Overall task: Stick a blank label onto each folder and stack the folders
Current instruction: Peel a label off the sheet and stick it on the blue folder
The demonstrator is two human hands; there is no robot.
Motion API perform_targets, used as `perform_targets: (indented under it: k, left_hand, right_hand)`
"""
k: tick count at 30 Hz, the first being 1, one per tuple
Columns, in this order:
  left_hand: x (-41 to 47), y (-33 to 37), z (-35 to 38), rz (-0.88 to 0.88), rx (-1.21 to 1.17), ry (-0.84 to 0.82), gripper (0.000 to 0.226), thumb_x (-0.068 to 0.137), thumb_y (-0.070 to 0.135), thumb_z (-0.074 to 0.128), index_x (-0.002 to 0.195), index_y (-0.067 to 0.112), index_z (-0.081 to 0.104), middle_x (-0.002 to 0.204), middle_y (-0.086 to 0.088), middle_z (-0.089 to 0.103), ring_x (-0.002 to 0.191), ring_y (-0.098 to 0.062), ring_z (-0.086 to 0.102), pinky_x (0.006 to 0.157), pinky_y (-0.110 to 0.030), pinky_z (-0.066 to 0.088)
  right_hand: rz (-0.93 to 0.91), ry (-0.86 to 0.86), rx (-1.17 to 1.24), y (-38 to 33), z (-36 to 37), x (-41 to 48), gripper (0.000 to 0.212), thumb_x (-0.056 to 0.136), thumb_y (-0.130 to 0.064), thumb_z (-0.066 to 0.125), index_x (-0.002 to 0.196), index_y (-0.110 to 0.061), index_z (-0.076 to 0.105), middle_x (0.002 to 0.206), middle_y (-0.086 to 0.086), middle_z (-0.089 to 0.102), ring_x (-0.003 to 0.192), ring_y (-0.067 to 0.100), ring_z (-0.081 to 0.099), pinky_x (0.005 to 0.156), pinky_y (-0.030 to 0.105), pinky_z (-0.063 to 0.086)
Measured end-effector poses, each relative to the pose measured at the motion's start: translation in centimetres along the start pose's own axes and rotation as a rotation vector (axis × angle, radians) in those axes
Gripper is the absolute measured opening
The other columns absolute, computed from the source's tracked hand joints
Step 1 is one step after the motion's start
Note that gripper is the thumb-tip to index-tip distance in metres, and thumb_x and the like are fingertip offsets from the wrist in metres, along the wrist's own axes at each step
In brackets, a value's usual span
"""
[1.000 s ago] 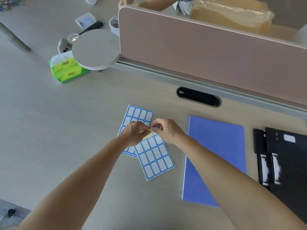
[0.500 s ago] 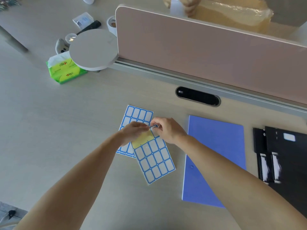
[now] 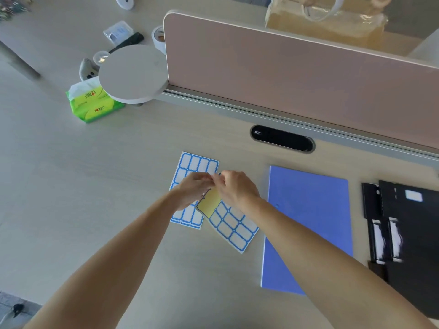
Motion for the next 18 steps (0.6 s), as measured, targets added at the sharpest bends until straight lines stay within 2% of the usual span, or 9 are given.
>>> perform_targets:
  k: [3, 6, 8, 10, 11, 13, 15, 16, 18]
  left_hand:
    - [-0.2, 0.2, -0.1, 0.019, 0.019, -0.021, 0.012, 0.093, 0.021, 0.064, 0.082, 0.017, 0.067, 0.063, 0.005, 0.041, 0.058, -0.009, 0.038, 0.059, -0.019, 0.037]
    - [-0.4, 0.1, -0.1, 0.019, -0.013, -0.053, 0.015, 0.091, 0.020, 0.068, 0.076, 0.022, 0.071, 0.058, 0.009, 0.045, 0.055, -0.006, 0.041, 0.058, -0.017, 0.040]
    - [-0.3, -0.1, 0.0, 0.018, -0.062, -0.058, 0.014, 0.089, 0.017, 0.071, 0.076, 0.023, 0.073, 0.060, 0.007, 0.046, 0.056, -0.008, 0.041, 0.059, -0.019, 0.039]
    - [-0.2, -0.3, 0.2, -0.007, -0.119, -0.053, 0.002, 0.086, 0.015, 0.073, 0.085, 0.016, 0.071, 0.062, 0.004, 0.045, 0.057, -0.010, 0.039, 0.059, -0.020, 0.037]
    - [-0.1, -0.3, 0.3, -0.016, -0.133, -0.057, 0.005, 0.085, 0.016, 0.073, 0.088, 0.013, 0.070, 0.065, 0.001, 0.042, 0.058, -0.011, 0.037, 0.058, -0.020, 0.036]
    - [-0.1, -0.2, 0.6, -0.022, -0.140, -0.076, 0.008, 0.086, 0.015, 0.071, 0.091, 0.010, 0.067, 0.070, -0.004, 0.035, 0.060, -0.013, 0.032, 0.055, -0.019, 0.034]
    - [-0.3, 0.0, 0.9, -0.010, -0.120, -0.106, 0.002, 0.090, 0.010, 0.064, 0.088, 0.010, 0.064, 0.067, -0.003, 0.032, 0.058, -0.013, 0.030, 0.051, -0.017, 0.032]
    - [-0.3, 0.1, 1.0, -0.002, -0.107, -0.121, 0.008, 0.092, 0.007, 0.060, 0.086, 0.012, 0.063, 0.065, -0.002, 0.032, 0.057, -0.012, 0.030, 0.049, -0.017, 0.031]
    - [-0.4, 0.4, 1.2, 0.017, -0.092, -0.148, 0.011, 0.094, 0.005, 0.057, 0.087, 0.012, 0.061, 0.062, 0.001, 0.032, 0.054, -0.011, 0.030, 0.048, -0.016, 0.031]
  right_hand:
    - [0.032, -0.007, 0.071, 0.0, -0.3, 0.0, 0.049, 0.098, -0.053, 0.033, 0.070, -0.017, 0.051, 0.074, 0.002, 0.057, 0.076, 0.029, 0.059, 0.065, 0.033, 0.043]
    - [0.070, -0.026, 0.078, 0.2, -0.4, -0.1, 0.046, 0.096, -0.055, 0.034, 0.064, -0.023, 0.043, 0.072, 0.001, 0.056, 0.075, 0.027, 0.057, 0.065, 0.032, 0.042]
    - [0.101, -0.025, 0.050, 0.4, -0.2, 0.0, 0.047, 0.096, -0.055, 0.034, 0.069, -0.019, 0.046, 0.078, 0.003, 0.058, 0.077, 0.027, 0.057, 0.066, 0.032, 0.042]
    - [0.122, -0.013, 0.022, 0.6, 0.1, 0.0, 0.045, 0.096, -0.054, 0.033, 0.078, -0.017, 0.051, 0.083, 0.004, 0.059, 0.079, 0.028, 0.057, 0.068, 0.033, 0.041]
    - [0.129, -0.011, 0.030, 0.6, 0.2, -0.1, 0.044, 0.096, -0.053, 0.032, 0.080, -0.017, 0.053, 0.083, 0.005, 0.059, 0.079, 0.028, 0.057, 0.067, 0.033, 0.041]
    - [0.139, -0.029, 0.082, 0.7, 0.5, -0.1, 0.042, 0.097, -0.049, 0.033, 0.080, -0.017, 0.055, 0.083, 0.006, 0.061, 0.080, 0.029, 0.058, 0.067, 0.033, 0.042]
    - [0.139, -0.057, 0.147, 0.7, 0.7, -0.1, 0.039, 0.096, -0.045, 0.034, 0.078, -0.019, 0.056, 0.083, 0.008, 0.064, 0.080, 0.030, 0.060, 0.066, 0.032, 0.043]
    - [0.133, -0.069, 0.183, 0.7, 0.7, -0.1, 0.037, 0.096, -0.042, 0.034, 0.075, -0.021, 0.056, 0.083, 0.007, 0.065, 0.079, 0.029, 0.061, 0.064, 0.032, 0.044]
    - [0.113, -0.072, 0.247, 0.8, 0.4, -0.3, 0.036, 0.095, -0.036, 0.036, 0.065, -0.022, 0.052, 0.074, 0.004, 0.061, 0.071, 0.025, 0.057, 0.057, 0.030, 0.040]
Point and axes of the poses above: each hand's wrist, its own x-axis towards the middle knuckle, its own z-axis out of the palm, y = z × x, the point moved 4 cm from there along x, towards the middle knuckle
